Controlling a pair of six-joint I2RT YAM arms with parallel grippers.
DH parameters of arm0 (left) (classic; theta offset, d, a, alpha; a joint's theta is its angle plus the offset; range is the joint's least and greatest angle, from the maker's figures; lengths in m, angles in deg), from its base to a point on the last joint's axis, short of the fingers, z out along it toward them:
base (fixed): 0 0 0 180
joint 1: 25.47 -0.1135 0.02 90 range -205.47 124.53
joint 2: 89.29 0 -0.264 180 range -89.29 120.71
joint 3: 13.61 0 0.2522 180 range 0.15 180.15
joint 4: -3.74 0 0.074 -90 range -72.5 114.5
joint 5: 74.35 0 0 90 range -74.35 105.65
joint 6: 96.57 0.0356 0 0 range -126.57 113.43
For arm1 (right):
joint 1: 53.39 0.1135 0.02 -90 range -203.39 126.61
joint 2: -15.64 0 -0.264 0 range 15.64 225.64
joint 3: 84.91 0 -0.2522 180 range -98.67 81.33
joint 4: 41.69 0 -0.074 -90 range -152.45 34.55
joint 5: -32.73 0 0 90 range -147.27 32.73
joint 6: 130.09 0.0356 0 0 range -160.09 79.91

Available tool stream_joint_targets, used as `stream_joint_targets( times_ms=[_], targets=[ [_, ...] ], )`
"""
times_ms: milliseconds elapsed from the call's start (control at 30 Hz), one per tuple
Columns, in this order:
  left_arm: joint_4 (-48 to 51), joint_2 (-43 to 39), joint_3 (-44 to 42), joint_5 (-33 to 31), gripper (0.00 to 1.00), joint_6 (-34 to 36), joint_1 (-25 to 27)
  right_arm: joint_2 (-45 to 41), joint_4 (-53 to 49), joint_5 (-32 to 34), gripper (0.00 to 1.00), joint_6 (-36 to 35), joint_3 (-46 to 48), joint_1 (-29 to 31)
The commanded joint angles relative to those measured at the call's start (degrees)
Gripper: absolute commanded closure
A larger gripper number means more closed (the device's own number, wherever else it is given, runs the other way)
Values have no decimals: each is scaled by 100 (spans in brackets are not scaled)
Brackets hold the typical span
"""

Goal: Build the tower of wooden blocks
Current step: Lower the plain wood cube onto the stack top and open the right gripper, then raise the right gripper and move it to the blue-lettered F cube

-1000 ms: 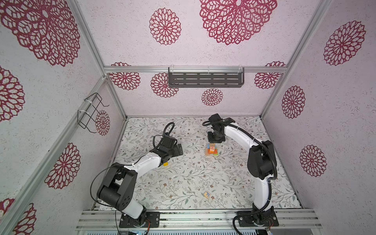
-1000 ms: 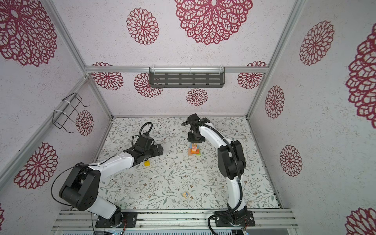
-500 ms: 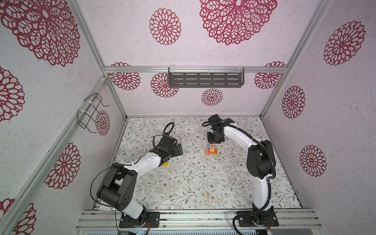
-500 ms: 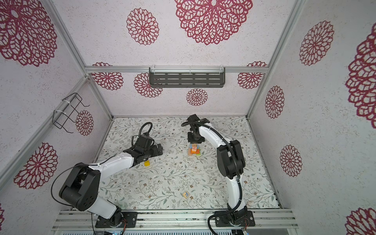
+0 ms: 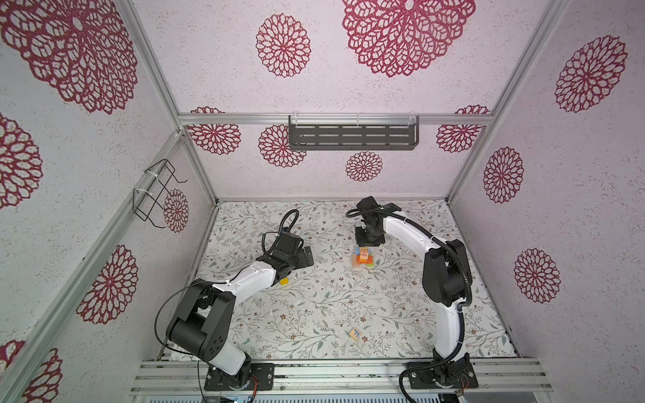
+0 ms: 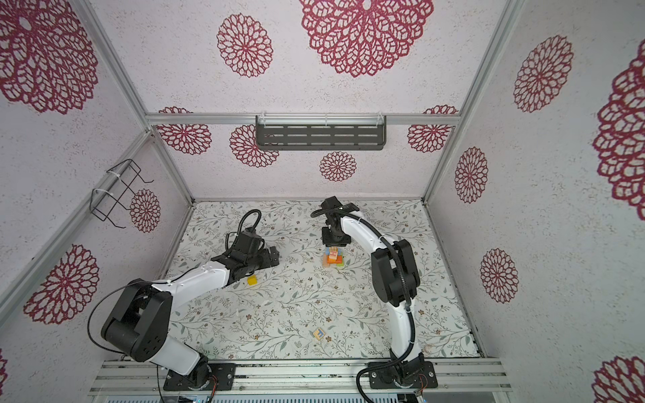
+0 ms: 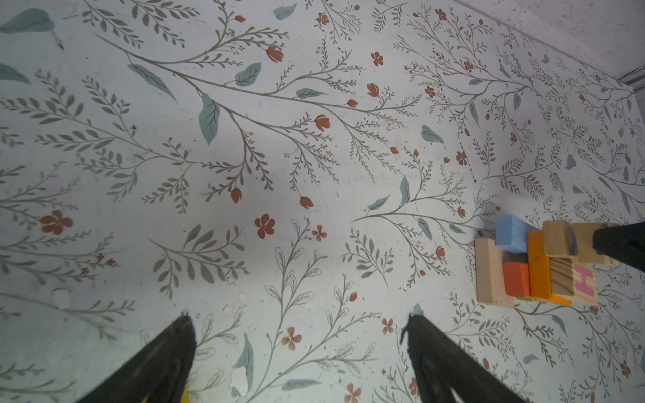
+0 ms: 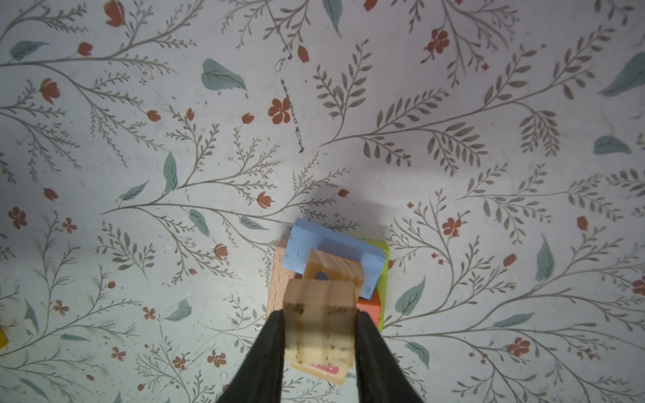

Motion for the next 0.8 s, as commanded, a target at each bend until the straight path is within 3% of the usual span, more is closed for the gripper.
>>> stream_joint_targets(
  times_ms=[0, 767],
  targets=[
    [-100, -81, 59, -26, 3, -14, -49, 4, -55, 38, 64, -26, -71, -24],
    [-127, -284, -42, -34, 3, 26, -58, -362, -224, 198, 55, -321, -138, -6]
  ],
)
